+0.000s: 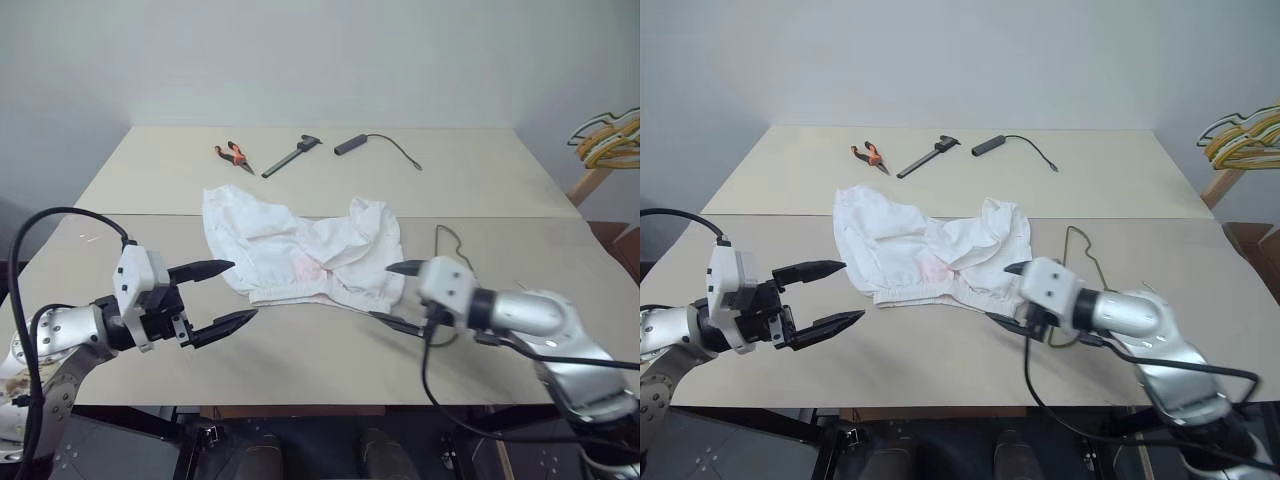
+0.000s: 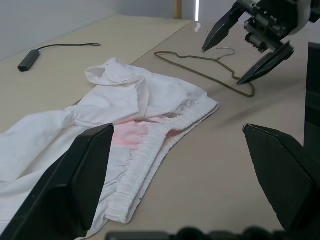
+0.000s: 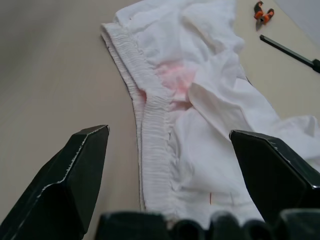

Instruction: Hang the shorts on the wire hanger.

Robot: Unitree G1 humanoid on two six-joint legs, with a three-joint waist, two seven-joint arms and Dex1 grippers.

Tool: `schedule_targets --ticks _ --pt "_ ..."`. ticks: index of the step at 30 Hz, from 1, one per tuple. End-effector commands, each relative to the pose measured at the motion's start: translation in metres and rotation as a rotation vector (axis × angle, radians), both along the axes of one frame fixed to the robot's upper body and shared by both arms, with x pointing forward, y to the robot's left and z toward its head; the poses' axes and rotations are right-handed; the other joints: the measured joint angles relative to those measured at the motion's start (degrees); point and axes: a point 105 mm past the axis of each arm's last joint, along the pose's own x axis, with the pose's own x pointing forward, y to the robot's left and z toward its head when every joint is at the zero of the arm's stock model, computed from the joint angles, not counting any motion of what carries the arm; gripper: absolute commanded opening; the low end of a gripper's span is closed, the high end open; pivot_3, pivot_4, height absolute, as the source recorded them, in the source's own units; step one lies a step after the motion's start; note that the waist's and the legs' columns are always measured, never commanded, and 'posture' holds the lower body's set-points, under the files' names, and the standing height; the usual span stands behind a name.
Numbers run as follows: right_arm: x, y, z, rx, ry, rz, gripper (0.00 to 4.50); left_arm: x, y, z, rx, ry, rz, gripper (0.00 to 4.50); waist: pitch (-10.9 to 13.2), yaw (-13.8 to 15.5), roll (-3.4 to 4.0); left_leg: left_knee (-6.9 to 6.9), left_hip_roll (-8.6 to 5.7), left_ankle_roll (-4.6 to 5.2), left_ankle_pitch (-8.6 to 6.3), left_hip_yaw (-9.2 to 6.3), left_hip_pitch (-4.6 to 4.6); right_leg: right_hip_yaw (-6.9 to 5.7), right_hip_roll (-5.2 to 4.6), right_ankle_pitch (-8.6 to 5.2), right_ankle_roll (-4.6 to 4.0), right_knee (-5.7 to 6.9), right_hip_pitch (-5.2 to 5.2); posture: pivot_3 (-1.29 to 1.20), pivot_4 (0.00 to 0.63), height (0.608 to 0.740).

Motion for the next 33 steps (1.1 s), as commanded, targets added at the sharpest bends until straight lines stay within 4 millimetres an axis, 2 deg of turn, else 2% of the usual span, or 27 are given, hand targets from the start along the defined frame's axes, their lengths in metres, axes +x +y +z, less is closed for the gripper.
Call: schedule_targets --ticks 1,3,8,12,17,22,25,27,30,32,33 --pt "0.020 0.016 -0.024 -0.176 -0.039 -0.012 4.48 0.000 -0.004 0.008 -0.007 -0.038 -0.015 4.50 0.0 0.0 0.00 0.00 0.00 -0.02 0.01 -0.02 -0.01 0.00 0.02 0.01 -0.01 0.00 -0.01 0.03 0.082 0.740" --pt "0.031 0.024 -0.038 -0.255 -0.033 -0.015 4.48 -0.001 -0.004 0.008 -0.007 -0.038 -0.016 4.50 0.0 0.2 0.00 -0.01 0.01 -0.03 0.02 -0.03 -0.02 0.00 0.03 0.01 -0.03 -0.01 -0.04 0.04 0.082 0.740" --pt "0.050 0.025 -0.060 -0.406 -0.053 -0.059 3.00 -0.002 -0.003 0.008 -0.001 -0.042 -0.009 4.50 0.0 0.4 -0.03 -0.01 -0.01 -0.11 0.06 -0.03 -0.08 -0.01 -0.01 0.02 -0.03 0.00 -0.09 0.05 0.081 0.740" --pt "0.053 0.015 -0.058 -0.441 -0.076 -0.058 1.64 -0.004 -0.002 0.008 0.001 -0.046 0.003 4.50 0.0 0.7 -0.04 -0.01 -0.02 -0.11 0.06 -0.04 0.01 -0.02 -0.01 0.04 -0.05 0.06 -0.01 0.06 0.081 0.740" --pt "0.062 -0.011 -0.048 -0.490 -0.171 -0.001 0.05 -0.004 -0.003 0.007 -0.002 -0.045 0.006 4.50 0.0 1.0 -0.05 0.00 -0.02 -0.13 0.08 -0.04 0.02 -0.03 -0.01 0.09 -0.03 0.00 0.01 0.06 0.081 0.740" --pt "0.076 -0.044 -0.017 -0.524 -0.384 0.152 0.02 -0.003 -0.006 0.006 -0.003 -0.045 -0.007 4.50 0.0 0.6 -0.05 -0.02 -0.01 -0.13 0.07 0.00 -0.02 -0.02 -0.01 0.09 -0.03 -0.07 -0.03 0.04 0.079 0.740" --pt "0.096 -0.079 -0.005 -0.666 -0.504 0.120 0.02 -0.002 -0.007 0.005 -0.004 -0.044 -0.012 4.50 0.0 0.1 -0.05 -0.05 0.00 -0.13 0.07 0.01 -0.02 -0.01 -0.01 0.09 -0.04 -0.06 -0.04 0.03 0.075 0.740" --pt "0.105 -0.101 -0.003 -0.739 -0.514 0.096 0.02 -0.001 -0.008 0.004 -0.005 -0.043 -0.016 4.50 0.0 -0.2 -0.05 -0.06 0.00 -0.13 0.08 0.02 -0.02 0.01 -0.01 0.10 -0.05 -0.05 -0.07 0.02 0.071 0.740" --pt "0.113 -0.124 -0.006 -0.831 -0.494 0.047 0.73 -0.001 -0.010 0.004 -0.009 -0.046 -0.025 4.50 0.0 -0.6 -0.05 -0.12 0.00 -0.13 0.08 0.01 -0.01 0.01 0.00 0.09 -0.07 -0.06 -0.06 0.02 0.070 0.740" --pt "0.109 -0.130 -0.011 -0.827 -0.456 0.041 1.30 -0.001 -0.011 0.004 -0.010 -0.047 -0.028 4.50 0.0 -1.0 -0.06 -0.12 0.00 -0.14 0.08 0.00 -0.02 0.01 0.00 0.09 -0.07 -0.07 -0.06 0.02 0.069 0.740" --pt "0.108 -0.131 -0.012 -0.817 -0.444 0.038 1.74 -0.001 -0.011 0.004 -0.010 -0.047 -0.029 4.50 0.0 -1.2 -0.06 -0.12 0.00 -0.13 0.08 0.00 -0.02 0.02 0.00 0.09 -0.07 -0.06 -0.06 0.02 0.069 0.740"
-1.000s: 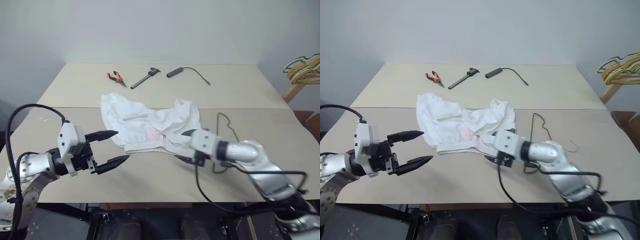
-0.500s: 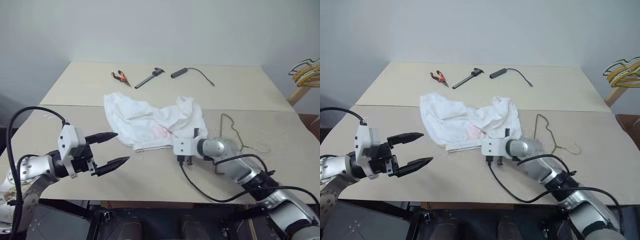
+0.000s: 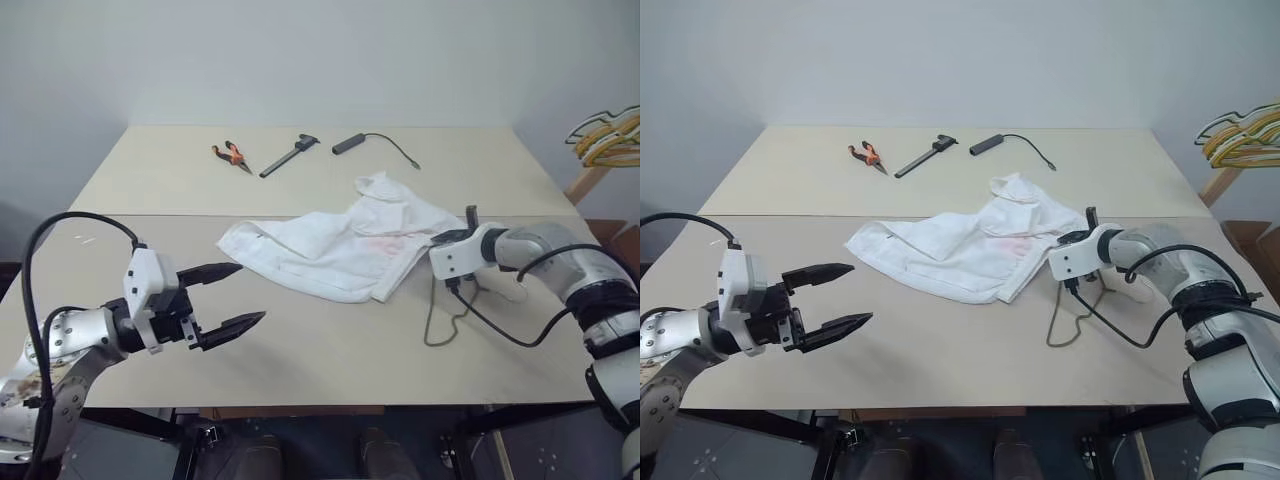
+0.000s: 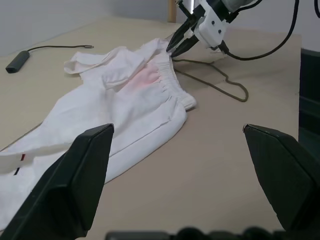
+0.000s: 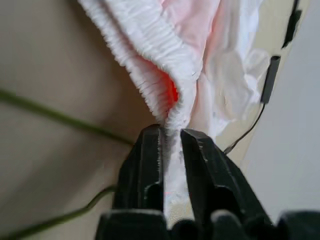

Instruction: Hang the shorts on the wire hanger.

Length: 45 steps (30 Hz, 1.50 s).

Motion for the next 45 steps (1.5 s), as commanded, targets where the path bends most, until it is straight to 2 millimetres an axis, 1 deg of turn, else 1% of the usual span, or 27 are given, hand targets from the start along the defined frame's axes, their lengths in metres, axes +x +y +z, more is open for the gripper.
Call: schedule_targets --ticks 1,2,4,6,7,8,9,11,13,15,17,19,22,23,25,26,27,28,29,32,35,38,39,41,42,44,45 --pt "-0.006 -0.004 0.000 0.017 0.027 -0.004 2.06 -0.001 -0.002 0.008 0.009 -0.052 -0.015 4.50 0.0 -0.3 0.00 0.00 0.00 0.00 0.00 0.00 0.00 0.01 0.00 0.00 0.00 0.00 0.00 0.02 0.069 0.740" --pt "-0.009 -0.004 0.000 0.027 0.043 -0.002 2.46 -0.001 -0.003 0.008 0.011 -0.051 -0.016 4.50 0.0 -0.3 0.00 0.00 0.00 0.00 0.00 0.00 0.00 0.01 -0.01 0.00 0.00 0.01 -0.01 0.02 0.070 0.740" --pt "-0.016 -0.002 -0.001 0.060 0.086 -0.025 3.05 -0.001 -0.003 0.008 0.012 -0.051 -0.019 4.50 0.0 -0.4 0.00 0.00 0.00 0.00 0.00 -0.02 0.00 0.01 0.00 0.00 0.00 0.03 0.00 0.02 0.070 0.740" --pt "-0.029 0.005 0.001 0.125 0.135 -0.038 3.74 -0.001 -0.003 0.008 0.012 -0.052 -0.021 4.50 0.0 -0.3 0.02 0.00 0.00 0.00 0.00 -0.02 0.02 0.03 0.00 0.00 0.00 0.07 0.00 0.03 0.073 0.740" --pt "-0.036 0.014 0.004 0.185 0.157 -0.030 4.10 -0.001 -0.002 0.009 0.012 -0.052 -0.022 4.50 0.0 -0.3 0.02 0.00 0.02 0.01 0.00 -0.04 0.03 0.02 0.01 0.00 0.00 0.08 0.01 0.03 0.073 0.740" --pt "-0.048 0.033 0.005 0.285 0.194 -0.002 4.39 -0.001 -0.002 0.008 0.013 -0.051 -0.023 4.50 0.0 -0.2 0.02 0.00 0.03 0.01 0.00 -0.06 0.04 0.00 0.03 0.00 0.00 0.08 0.02 0.03 0.074 0.740" --pt "-0.061 0.050 0.005 0.358 0.229 0.026 4.39 -0.001 -0.002 0.008 0.013 -0.050 -0.024 4.50 0.0 -0.1 0.02 0.00 0.03 0.01 0.00 -0.06 0.04 0.00 0.02 0.00 0.00 0.09 0.01 0.02 0.075 0.740" --pt "-0.078 0.070 0.003 0.433 0.276 0.046 4.39 -0.002 -0.001 0.008 0.015 -0.048 -0.025 4.50 0.0 -0.3 0.03 -0.01 0.06 0.02 -0.01 -0.09 0.04 0.00 0.05 0.00 0.00 0.12 0.02 0.02 0.077 0.740" --pt "-0.088 0.088 -0.009 0.430 0.294 0.031 4.39 -0.001 -0.001 0.008 0.016 -0.047 -0.027 4.50 0.0 -0.2 0.03 -0.01 0.05 0.02 -0.01 -0.08 0.04 0.02 0.04 0.00 0.00 0.17 0.01 0.02 0.077 0.740" --pt "-0.090 0.107 -0.023 0.436 0.280 -0.033 4.39 -0.001 -0.002 0.008 0.015 -0.046 -0.031 4.50 0.0 0.0 0.00 0.00 0.01 0.01 0.00 -0.06 0.06 0.02 0.02 0.01 0.01 0.19 0.02 0.02 0.079 0.740" --pt "-0.082 0.116 -0.033 0.378 0.213 -0.127 4.39 0.000 -0.003 0.008 0.016 -0.046 -0.036 4.50 0.0 0.1 -0.02 0.01 0.02 -0.01 0.01 -0.07 0.10 0.00 0.05 0.01 -0.01 0.21 0.03 0.02 0.079 0.740" --pt "-0.073 0.123 -0.034 0.360 0.145 -0.224 4.39 0.000 -0.004 0.008 0.018 -0.046 -0.040 4.50 -0.1 -0.1 -0.03 0.01 0.01 -0.02 0.01 -0.04 0.13 0.01 0.06 0.01 -0.02 0.24 0.01 0.02 0.078 0.740" --pt "-0.064 0.126 -0.036 0.304 0.073 -0.289 4.39 0.000 -0.004 0.009 0.018 -0.047 -0.042 4.50 -0.3 0.0 -0.04 0.01 0.01 -0.04 0.02 -0.07 0.13 0.00 0.07 0.01 -0.02 0.25 0.00 0.02 0.077 0.740" --pt "-0.061 0.125 -0.037 0.283 0.056 -0.303 4.02 0.000 -0.005 0.009 0.018 -0.048 -0.042 4.50 -0.4 0.0 -0.04 0.01 0.01 -0.04 0.02 -0.06 0.12 0.00 0.06 0.01 -0.02 0.23 0.01 0.03 0.077 0.740" --pt "-0.058 0.121 -0.039 0.231 0.044 -0.313 3.47 0.000 -0.005 0.009 0.018 -0.050 -0.042 4.50 -0.5 0.4 -0.05 0.01 0.00 -0.04 0.02 -0.06 0.11 0.00 0.05 0.01 -0.02 0.16 0.03 0.03 0.077 0.740" --pt "-0.057 0.117 -0.040 0.204 0.034 -0.316 3.06 -0.001 -0.005 0.009 0.018 -0.050 -0.042 4.50 -0.5 0.6 -0.05 0.01 -0.01 -0.04 0.02 -0.06 0.11 -0.02 0.03 0.01 -0.02 0.12 0.04 0.03 0.077 0.740" --pt "-0.056 0.112 -0.040 0.180 0.029 -0.317 2.73 -0.001 -0.005 0.009 0.018 -0.051 -0.041 4.50 -0.5 0.8 -0.05 0.01 -0.01 -0.04 0.02 -0.06 0.10 -0.03 0.03 0.01 -0.02 0.10 0.05 0.03 0.077 0.740" --pt "-0.055 0.109 -0.039 0.169 0.022 -0.320 2.50 0.000 -0.005 0.009 0.019 -0.052 -0.040 4.50 -0.5 1.1 -0.05 0.01 -0.02 -0.04 0.02 -0.06 0.09 -0.03 0.03 0.01 -0.01 0.09 0.05 0.03 0.077 0.740" --pt "-0.054 0.106 -0.038 0.162 0.017 -0.321 2.11 0.000 -0.005 0.009 0.019 -0.052 -0.038 4.50 -0.5 1.4 -0.05 0.01 -0.02 -0.04 0.02 -0.05 0.09 -0.03 0.03 0.01 -0.01 0.07 0.05 0.03 0.077 0.740" --pt "-0.053 0.106 -0.036 0.165 0.014 -0.298 1.14 0.004 -0.003 0.008 0.031 -0.059 -0.029 4.50 -0.5 1.4 -0.05 0.00 -0.02 -0.04 0.02 -0.04 0.08 -0.03 0.03 0.01 -0.01 0.05 0.04 0.02 0.077 0.740" --pt "-0.053 0.112 -0.031 0.189 0.001 -0.248 0.06 0.012 -0.005 0.004 0.068 -0.078 -0.025 4.50 -0.5 1.3 -0.05 0.00 -0.01 -0.04 0.02 -0.04 0.08 -0.03 0.04 0.01 -0.02 0.06 0.03 0.02 0.076 0.740" --pt "-0.060 0.122 -0.017 0.248 -0.035 -0.071 0.06 0.033 -0.002 -0.012 0.220 -0.146 -0.003 4.50 -0.5 1.4 -0.05 -0.01 -0.03 -0.04 0.02 -0.04 0.07 -0.03 0.04 0.01 -0.01 0.05 0.03 0.01 0.075 0.740" --pt "-0.064 0.121 -0.013 0.268 -0.027 -0.051 0.06 0.041 0.001 -0.018 0.281 -0.176 0.003 4.50 -0.5 1.4 -0.05 -0.01 -0.03 -0.04 0.02 -0.04 0.06 -0.03 0.04 0.02 -0.01 0.01 0.04 0.00 0.073 0.740" --pt "-0.074 0.122 -0.004 0.291 -0.023 0.068 0.06 0.059 0.008 -0.030 0.416 -0.251 0.017 4.50 -0.5 1.4 -0.05 -0.01 -0.04 -0.04 0.02 -0.03 0.05 -0.03 0.04 0.02 -0.01 -0.03 0.04 -0.01 0.069 0.740" --pt "-0.078 0.118 -0.001 0.309 0.000 0.073 0.06 0.066 0.012 -0.036 0.483 -0.288 0.008 4.50 -0.5 1.3 -0.05 -0.01 -0.04 -0.04 0.02 -0.03 0.03 -0.03 0.04 0.01 -0.01 -0.04 0.04 -0.02 0.068 0.740" --pt "-0.086 0.114 0.007 0.313 -0.004 0.157 0.06 0.079 0.019 -0.047 0.608 -0.340 -0.029 4.50 -0.5 1.3 -0.05 -0.02 -0.03 -0.03 0.02 -0.03 0.00 -0.04 0.05 0.02 -0.01 -0.08 0.02 -0.03 0.065 0.740" --pt "-0.090 0.111 0.011 0.325 0.005 0.169 0.06 0.085 0.024 -0.053 0.681 -0.373 -0.050 4.50 -0.5 1.2 -0.05 -0.02 -0.03 -0.03 0.02 -0.03 -0.02 -0.04 0.05 0.02 -0.01 -0.09 0.02 -0.04 0.064 0.740"
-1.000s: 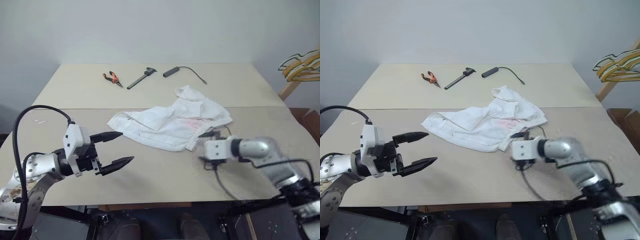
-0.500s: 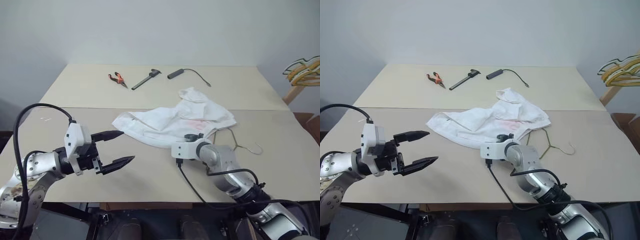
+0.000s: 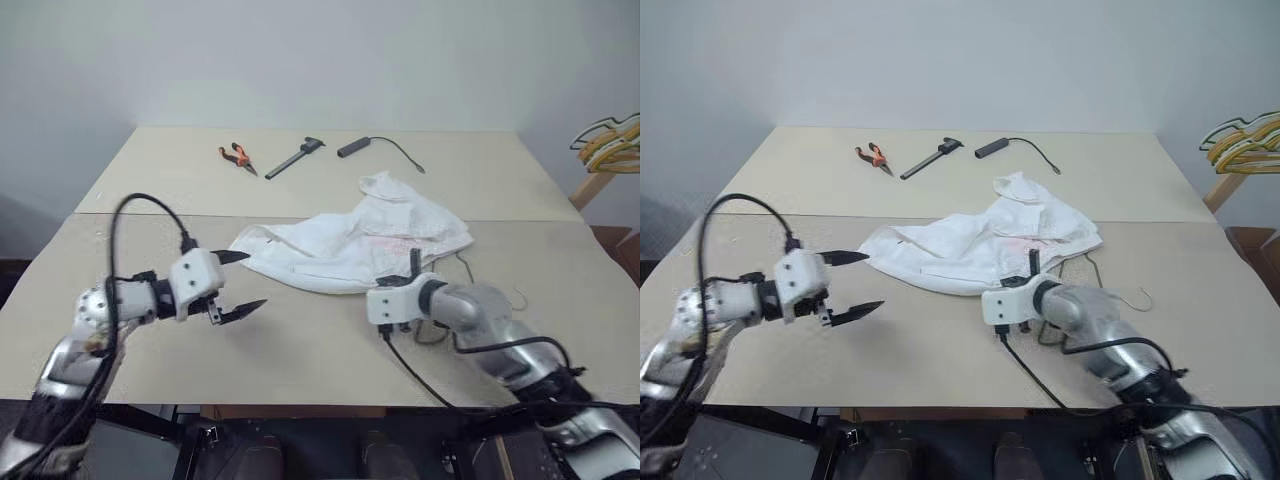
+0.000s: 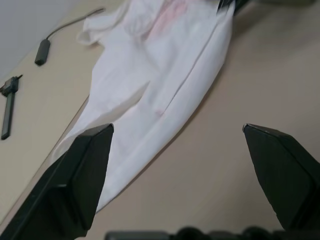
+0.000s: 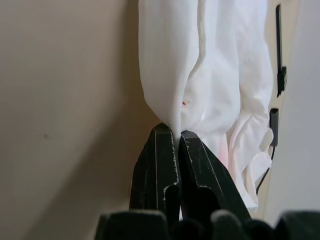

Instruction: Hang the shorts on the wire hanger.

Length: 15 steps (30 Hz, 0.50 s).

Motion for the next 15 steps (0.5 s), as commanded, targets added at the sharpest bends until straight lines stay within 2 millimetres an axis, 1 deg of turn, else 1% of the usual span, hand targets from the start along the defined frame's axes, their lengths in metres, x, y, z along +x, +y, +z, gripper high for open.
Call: schedule_targets --ticks 1,4,7,10,15 --pt "-0.014 0.001 0.029 0.061 -0.055 0.126 0.06 0.016 0.012 -0.012 0.245 -0.117 -0.082 4.50 0.0 -0.2 -0.01 0.00 0.00 0.00 0.00 0.02 0.00 0.00 -0.01 0.00 0.00 0.00 0.00 -0.04 0.062 0.740" --pt "-0.021 -0.004 0.039 0.093 -0.054 0.149 0.06 0.033 0.019 -0.026 0.387 -0.157 -0.124 4.50 0.0 -0.6 -0.02 0.00 0.01 0.01 0.00 0.03 0.00 0.00 0.00 0.00 0.01 0.02 -0.01 -0.06 0.058 0.740" --pt "-0.026 -0.005 0.042 0.110 -0.042 0.159 0.06 0.046 0.020 -0.039 0.489 -0.179 -0.158 4.50 -0.1 -1.1 -0.05 0.00 0.00 0.01 0.00 0.02 0.00 0.00 0.01 0.01 0.02 0.06 0.00 -0.08 0.055 0.740" --pt "-0.026 -0.006 0.045 0.115 -0.051 0.150 0.00 0.055 0.018 -0.047 0.552 -0.189 -0.186 3.88 -0.3 -1.4 0.01 0.01 -0.01 0.01 0.00 0.02 0.01 0.00 -0.01 0.02 0.05 0.06 0.03 -0.10 0.054 0.740" --pt "-0.026 -0.007 0.050 0.130 -0.060 0.128 0.00 0.064 0.012 -0.045 0.527 -0.224 -0.192 2.23 -0.6 -1.8 0.24 0.01 0.00 0.01 0.00 0.02 0.03 0.00 0.00 0.03 0.07 0.13 0.02 -0.12 0.054 0.740"
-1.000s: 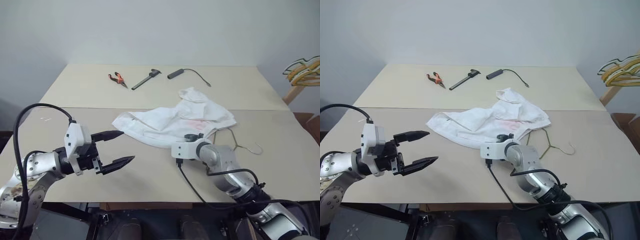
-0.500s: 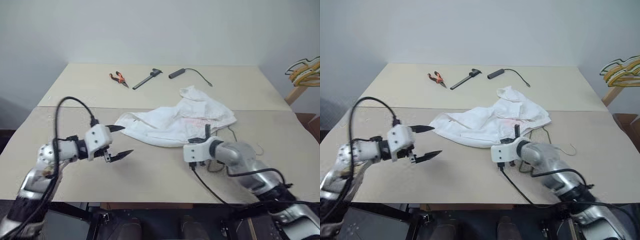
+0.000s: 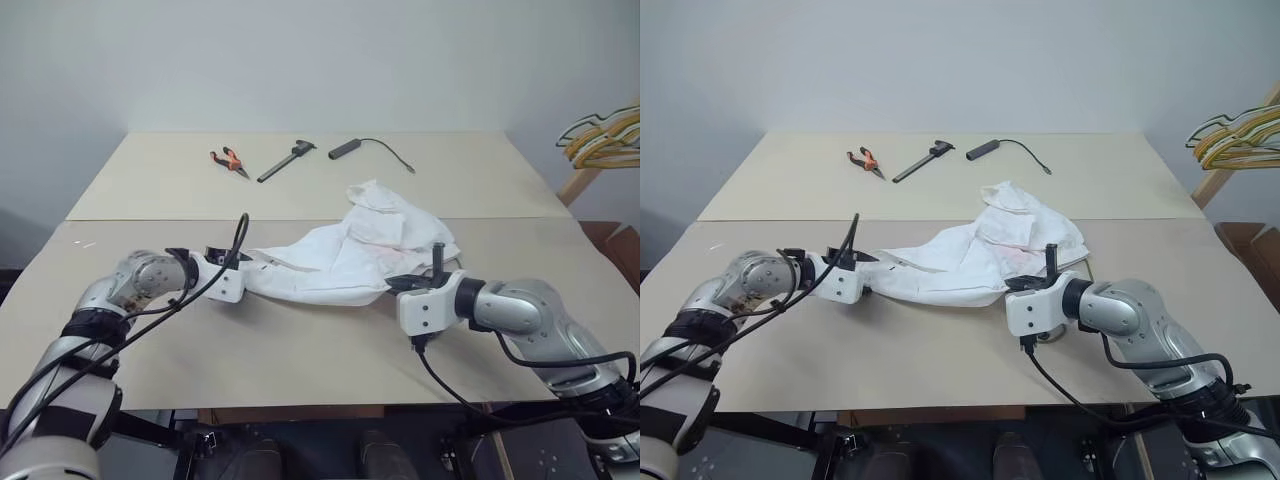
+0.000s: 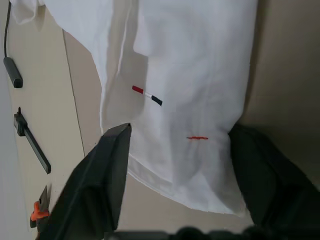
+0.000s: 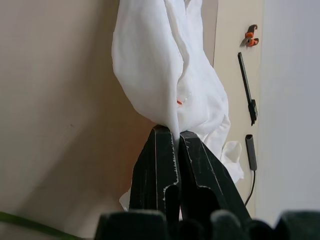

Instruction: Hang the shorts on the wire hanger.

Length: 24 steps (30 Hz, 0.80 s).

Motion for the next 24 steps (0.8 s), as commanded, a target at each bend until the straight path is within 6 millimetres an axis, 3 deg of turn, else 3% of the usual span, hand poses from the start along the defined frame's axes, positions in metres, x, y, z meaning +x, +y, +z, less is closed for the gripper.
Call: schedule_targets --ticks 1,7,11,14,16,18,19,20,22,24 --pt "0.000 0.000 0.020 0.043 -0.054 -0.006 0.00 0.002 0.000 -0.002 0.002 -0.005 -0.012 1.95 0.0 -0.1 0.02 0.00 0.00 0.00 0.00 0.00 0.00 0.00 0.00 0.00 0.00 0.02 0.00 -0.12 0.054 0.740" --pt "0.001 -0.005 0.024 0.073 -0.034 -0.007 0.00 -0.002 0.006 0.013 -0.028 -0.005 -0.047 0.03 0.0 -0.4 0.02 0.00 0.01 0.00 0.00 -0.01 -0.08 0.00 0.00 0.00 0.01 -0.01 -0.06 -0.10 0.060 0.740" --pt "-0.015 -0.011 0.033 0.084 0.074 0.113 0.00 -0.038 0.049 0.025 0.163 0.173 -0.089 0.03 0.0 -1.6 0.00 0.02 0.04 0.00 0.00 -0.03 -0.34 -0.01 0.01 0.00 0.01 0.00 -0.30 -0.08 0.055 0.740" --pt "-0.007 -0.017 0.045 0.071 0.094 0.146 0.00 -0.061 0.058 0.052 0.091 0.305 -0.086 0.03 0.0 -2.6 0.04 0.03 0.07 0.00 0.00 0.00 -0.39 0.02 -0.01 0.00 0.01 0.03 -0.36 -0.06 0.048 0.740" --pt "0.039 -0.014 0.074 0.137 -0.072 0.064 0.00 -0.030 0.038 0.088 -0.136 0.144 -0.005 0.03 0.0 -2.9 0.05 0.12 0.06 0.01 0.00 0.01 -0.27 0.03 -0.02 0.01 0.02 0.14 -0.24 -0.05 0.041 0.740" --pt "0.094 -0.006 0.118 0.246 -0.285 -0.079 0.00 0.014 0.021 0.143 -0.417 -0.107 0.118 0.03 0.0 -2.8 0.01 0.24 0.03 0.06 0.04 0.00 0.04 0.03 0.00 0.06 0.08 0.19 0.05 -0.03 0.031 0.740" --pt "0.110 -0.004 0.133 0.277 -0.352 -0.128 0.00 0.027 0.018 0.161 -0.501 -0.179 0.171 0.03 0.0 -2.6 -0.01 0.23 0.01 0.20 0.14 -0.05 0.10 0.01 0.03 0.03 0.22 0.17 0.11 -0.03 0.029 0.740" --pt "0.130 -0.001 0.161 0.360 -0.475 -0.210 0.00 0.044 0.018 0.192 -0.592 -0.315 0.243 0.03 0.0 -2.6 -0.03 0.20 -0.03 0.32 0.35 -0.16 0.08 -0.07 0.02 0.10 0.33 0.17 0.09 -0.03 0.024 0.740" --pt "0.149 0.001 0.223 0.589 -0.708 -0.349 0.00 0.065 0.027 0.260 -0.740 -0.613 0.409 0.03 -0.1 -2.9 -0.22 0.08 -0.05 0.18 0.48 -0.30 -0.12 -0.13 0.02 0.39 -0.10 0.32 -0.24 -0.01 0.017 0.740" --pt "0.144 0.002 0.268 0.780 -0.897 -0.410 0.00 0.063 0.039 0.318 -0.835 -0.895 0.528 0.03 -0.3 -3.1 -0.33 0.07 -0.09 -0.35 0.78 -0.32 -1.08 -0.05 -0.05 0.35 -0.15 1.01 -1.59 0.00 0.011 0.740"
